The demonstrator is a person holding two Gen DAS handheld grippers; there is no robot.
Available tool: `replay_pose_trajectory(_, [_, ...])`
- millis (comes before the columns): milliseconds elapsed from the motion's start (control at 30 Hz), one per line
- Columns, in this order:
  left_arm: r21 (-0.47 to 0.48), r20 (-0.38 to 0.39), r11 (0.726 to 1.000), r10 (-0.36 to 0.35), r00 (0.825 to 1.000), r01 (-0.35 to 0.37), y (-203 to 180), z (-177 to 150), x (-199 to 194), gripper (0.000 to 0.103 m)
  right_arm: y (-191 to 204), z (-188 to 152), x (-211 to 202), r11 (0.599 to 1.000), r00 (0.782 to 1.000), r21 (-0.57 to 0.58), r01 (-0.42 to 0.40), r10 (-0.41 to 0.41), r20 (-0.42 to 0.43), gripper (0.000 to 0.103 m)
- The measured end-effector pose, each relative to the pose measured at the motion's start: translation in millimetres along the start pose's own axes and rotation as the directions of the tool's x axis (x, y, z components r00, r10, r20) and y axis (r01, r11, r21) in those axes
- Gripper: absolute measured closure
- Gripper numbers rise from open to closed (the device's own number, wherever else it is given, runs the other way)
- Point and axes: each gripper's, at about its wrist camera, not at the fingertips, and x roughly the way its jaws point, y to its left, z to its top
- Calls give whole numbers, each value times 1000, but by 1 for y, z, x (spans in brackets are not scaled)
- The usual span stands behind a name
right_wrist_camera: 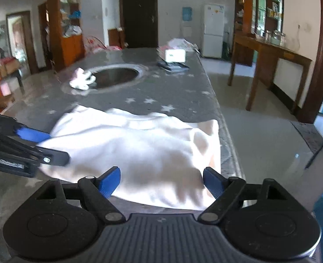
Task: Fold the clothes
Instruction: 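Press and smooth the folded cloth flat with both open grippers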
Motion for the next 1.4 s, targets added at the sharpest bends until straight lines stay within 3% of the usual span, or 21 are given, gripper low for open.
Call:
replay_pose_trajectory(167, [-17,0,1000,4,1000,-4,3,-9,-3,34,8,-2,-11,999,998,-21,-45,46,48,19])
replay_pose_trajectory(333, [-34,13,999,7,1000,-7,7,-10,-8,34,10,1,-24,999,993,-39,-12,16,120,19])
replay_pose_trajectory(433, [-53,30,998,25,999,-24,12,-8,-13,34,6,5,-20,998,994,-6,-69,69,86,28])
replay_pose_trajectory(500, [-70,40,997,37,999,-34,15,-7,-14,34,3,4,-14,995,994,14,-95,94,62,45])
replay_pose_trajectory(667, [-108,19,991,78,997,-75,29,-10,-8,34,-1,-8,0,996,997,44,-78,77,19,50])
replay_pose_trajectory(900, [-180,-5,982,52,999,-52,43,-15,-8,34,1,-8,-7,997,997,29,-65,63,39,54])
replay_pose_trajectory(1200, [-198,-17,978,58,998,-61,51,-19,-5,29,4,-14,1,1000,999,-1,-30,30,17,50])
replay_pose_trajectory(1400, [-198,-29,979,36,999,-41,47,-21,-12,26,11,-12,-5,999,999,-32,-29,29,24,30])
